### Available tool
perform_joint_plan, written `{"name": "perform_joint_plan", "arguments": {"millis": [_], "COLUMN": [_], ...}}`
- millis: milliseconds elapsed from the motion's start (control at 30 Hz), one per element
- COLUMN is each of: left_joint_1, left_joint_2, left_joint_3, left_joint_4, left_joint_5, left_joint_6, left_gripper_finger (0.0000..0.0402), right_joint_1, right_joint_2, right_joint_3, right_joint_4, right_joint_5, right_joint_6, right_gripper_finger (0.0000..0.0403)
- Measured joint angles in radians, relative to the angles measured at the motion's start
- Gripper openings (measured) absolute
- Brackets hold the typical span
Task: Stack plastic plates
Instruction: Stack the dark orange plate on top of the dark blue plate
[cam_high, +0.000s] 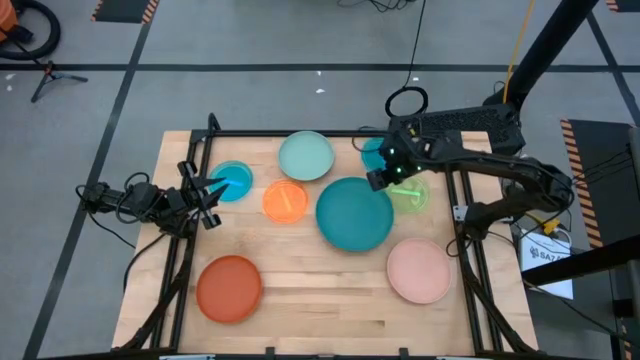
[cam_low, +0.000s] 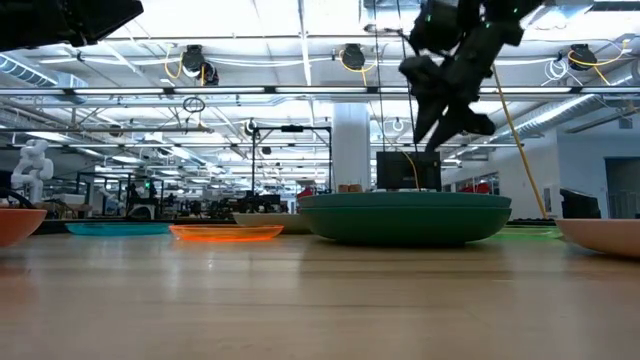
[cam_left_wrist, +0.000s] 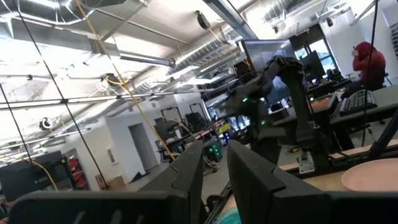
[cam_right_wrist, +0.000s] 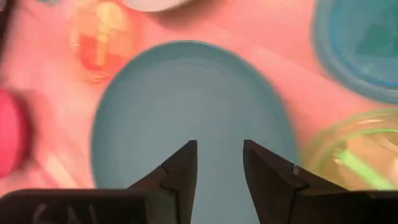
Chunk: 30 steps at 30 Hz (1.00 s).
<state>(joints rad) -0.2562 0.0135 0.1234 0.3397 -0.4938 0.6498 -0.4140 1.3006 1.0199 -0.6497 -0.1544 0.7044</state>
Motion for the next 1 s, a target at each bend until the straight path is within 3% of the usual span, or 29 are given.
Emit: {"name": "perform_joint_plan", "arguments": {"millis": [533,1000], "left_joint_1": [0.000,0.000], "left_joint_2": [0.000,0.000], "left_joint_3": [0.000,0.000], "left_joint_4": [-0.006,0.003], "left_joint_5": [-0.005,-0.005], "left_joint_6": [0.009,0.011], "left_gripper_finger": [0.0081,0.0081], "right_joint_1": [0.412,0.538], "right_joint_2": [-0.022,-0.021], "right_joint_3": [0.000,0.000], "right_joint_4": [0.268,0.526], "right_joint_5": [0.080,0.290], "right_joint_6": [0.300,0.205], "right_gripper_finger": [0.0121,0.0121]}}
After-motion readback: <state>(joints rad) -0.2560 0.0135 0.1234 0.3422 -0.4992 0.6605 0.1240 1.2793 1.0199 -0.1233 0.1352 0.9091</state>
